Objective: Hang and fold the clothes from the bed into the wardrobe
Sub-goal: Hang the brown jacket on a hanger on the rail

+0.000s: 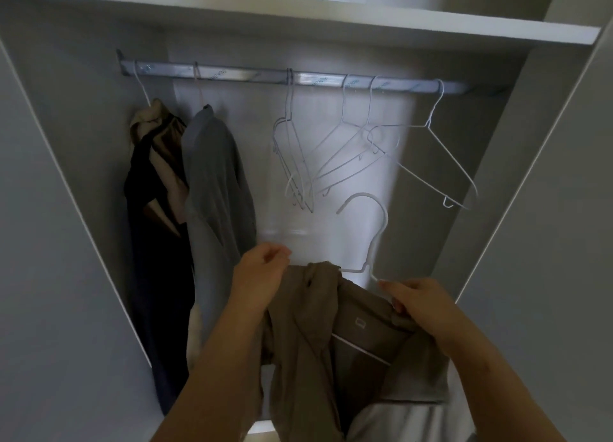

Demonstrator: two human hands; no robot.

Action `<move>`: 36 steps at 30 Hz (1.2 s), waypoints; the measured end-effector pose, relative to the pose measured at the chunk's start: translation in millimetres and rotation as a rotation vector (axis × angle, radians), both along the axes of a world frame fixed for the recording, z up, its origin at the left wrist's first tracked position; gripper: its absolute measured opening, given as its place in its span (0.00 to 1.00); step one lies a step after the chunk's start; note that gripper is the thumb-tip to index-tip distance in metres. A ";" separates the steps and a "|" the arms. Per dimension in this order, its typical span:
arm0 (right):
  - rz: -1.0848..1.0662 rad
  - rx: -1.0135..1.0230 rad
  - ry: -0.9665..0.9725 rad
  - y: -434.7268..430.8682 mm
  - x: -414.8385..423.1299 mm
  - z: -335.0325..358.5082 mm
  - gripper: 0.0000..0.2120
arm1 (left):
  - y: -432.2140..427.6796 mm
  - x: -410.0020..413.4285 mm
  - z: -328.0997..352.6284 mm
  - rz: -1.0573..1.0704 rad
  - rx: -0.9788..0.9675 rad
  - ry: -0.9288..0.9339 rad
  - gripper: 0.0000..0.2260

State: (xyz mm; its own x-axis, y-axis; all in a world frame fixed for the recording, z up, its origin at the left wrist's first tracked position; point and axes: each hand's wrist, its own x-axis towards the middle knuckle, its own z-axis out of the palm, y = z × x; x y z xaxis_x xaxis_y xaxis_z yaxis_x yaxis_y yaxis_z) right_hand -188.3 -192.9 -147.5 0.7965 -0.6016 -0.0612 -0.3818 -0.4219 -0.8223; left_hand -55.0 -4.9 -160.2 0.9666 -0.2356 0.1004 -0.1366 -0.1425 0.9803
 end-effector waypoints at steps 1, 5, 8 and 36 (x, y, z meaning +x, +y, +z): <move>-0.019 0.010 -0.004 -0.6 -0.8 -1.0 0.25 | -3.1 -1.9 -1.0 -0.004 -0.012 0.024 0.08; -0.024 0.062 0.010 3.8 1.8 -6.8 0.22 | -10.0 -4.6 -2.5 0.020 -0.048 0.070 0.08; 0.030 0.133 0.031 12.4 13.2 -9.3 0.17 | -10.0 -2.0 -3.4 0.037 -0.051 0.066 0.09; 0.170 0.598 -0.304 97.2 357.1 132.3 0.12 | 47.5 274.4 83.1 0.336 0.449 -0.301 0.25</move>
State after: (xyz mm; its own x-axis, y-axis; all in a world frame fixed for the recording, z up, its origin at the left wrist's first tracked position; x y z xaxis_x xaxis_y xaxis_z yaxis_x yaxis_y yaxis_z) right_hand 168.8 -95.7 -15.2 0.9111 -0.3993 -0.1025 -0.0661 0.1040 -0.9924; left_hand 219.4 42.6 -77.1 0.9398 -0.0064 0.3417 -0.2735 -0.6136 0.7407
